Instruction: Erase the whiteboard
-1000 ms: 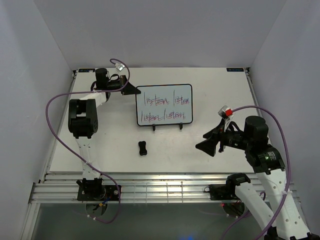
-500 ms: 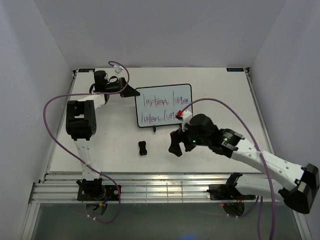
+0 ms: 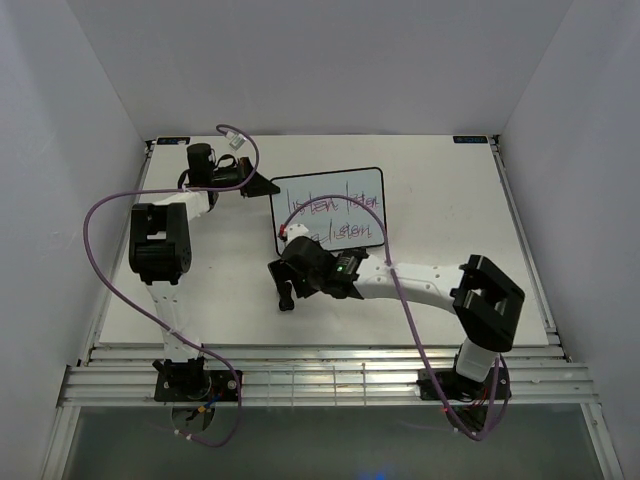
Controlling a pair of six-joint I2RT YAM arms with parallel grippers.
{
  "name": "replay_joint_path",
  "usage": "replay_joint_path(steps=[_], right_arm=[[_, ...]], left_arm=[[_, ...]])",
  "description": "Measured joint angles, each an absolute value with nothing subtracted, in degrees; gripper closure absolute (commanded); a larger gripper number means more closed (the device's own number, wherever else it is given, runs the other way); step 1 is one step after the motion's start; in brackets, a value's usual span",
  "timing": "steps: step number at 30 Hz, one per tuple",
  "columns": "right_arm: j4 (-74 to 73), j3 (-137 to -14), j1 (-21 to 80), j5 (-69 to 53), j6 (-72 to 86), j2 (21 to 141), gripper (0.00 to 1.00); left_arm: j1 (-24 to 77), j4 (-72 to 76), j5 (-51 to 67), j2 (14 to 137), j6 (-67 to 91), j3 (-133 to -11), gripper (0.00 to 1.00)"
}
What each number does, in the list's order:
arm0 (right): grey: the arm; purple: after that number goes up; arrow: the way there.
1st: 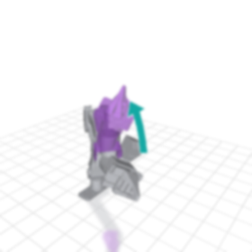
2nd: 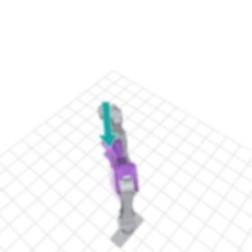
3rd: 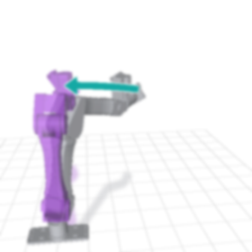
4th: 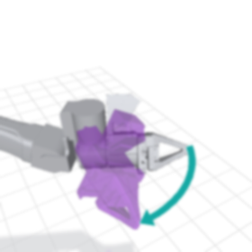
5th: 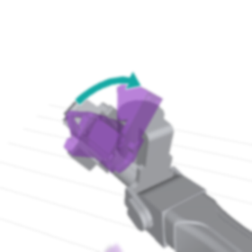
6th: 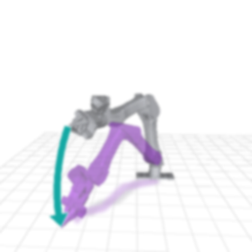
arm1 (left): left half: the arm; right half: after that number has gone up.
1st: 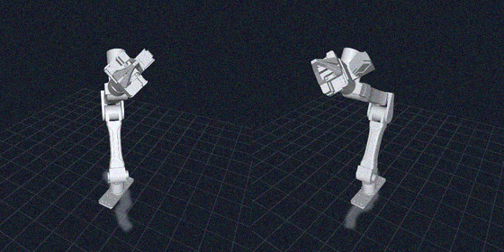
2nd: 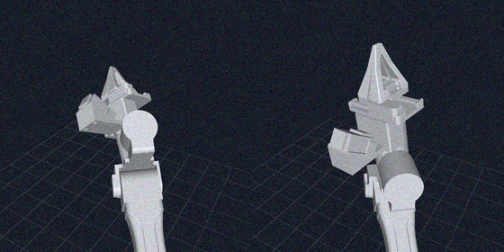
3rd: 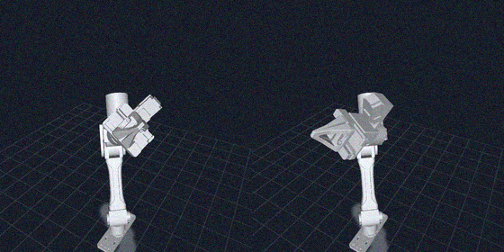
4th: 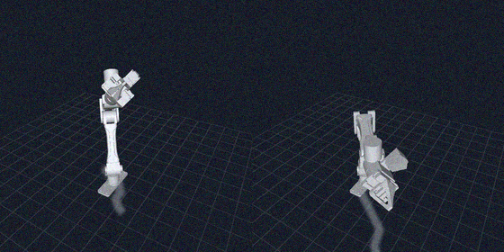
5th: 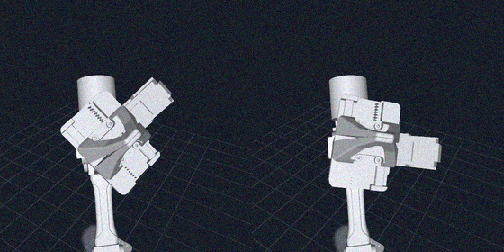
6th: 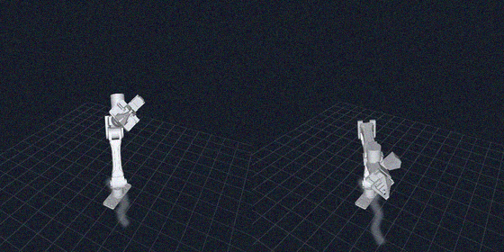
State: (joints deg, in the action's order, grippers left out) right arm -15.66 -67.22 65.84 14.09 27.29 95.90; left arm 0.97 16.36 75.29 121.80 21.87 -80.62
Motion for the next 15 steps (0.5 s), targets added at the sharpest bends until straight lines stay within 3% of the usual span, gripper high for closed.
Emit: replay_joint_path(steps=[5, 7, 12, 15], right_arm=[[-16.4, -72.7, 67.2, 18.2, 29.8, 102.5, 0.01], [-17.2, -74.5, 67.6, 19.5, 30.5, 104.7, 0.09], [-19.7, -80.6, 68.4, 22.3, 31.7, 111.9, 0.17], [-20.1, -81.0, 68.9, 23.2, 32.2, 114.0, 0.29]], left_arm=[[0.9, 16.8, 75.1, 121.3, 21.9, -79.9, 1.00], [0.9, 16.9, 75.0, 121.1, 21.9, -79.5, 1.00], [0.9, 17.2, 74.5, 120.5, 21.9, -78.8, 1.00], [0.9, 17.3, 74.1, 120.0, 21.9, -78.2, 1.00]])
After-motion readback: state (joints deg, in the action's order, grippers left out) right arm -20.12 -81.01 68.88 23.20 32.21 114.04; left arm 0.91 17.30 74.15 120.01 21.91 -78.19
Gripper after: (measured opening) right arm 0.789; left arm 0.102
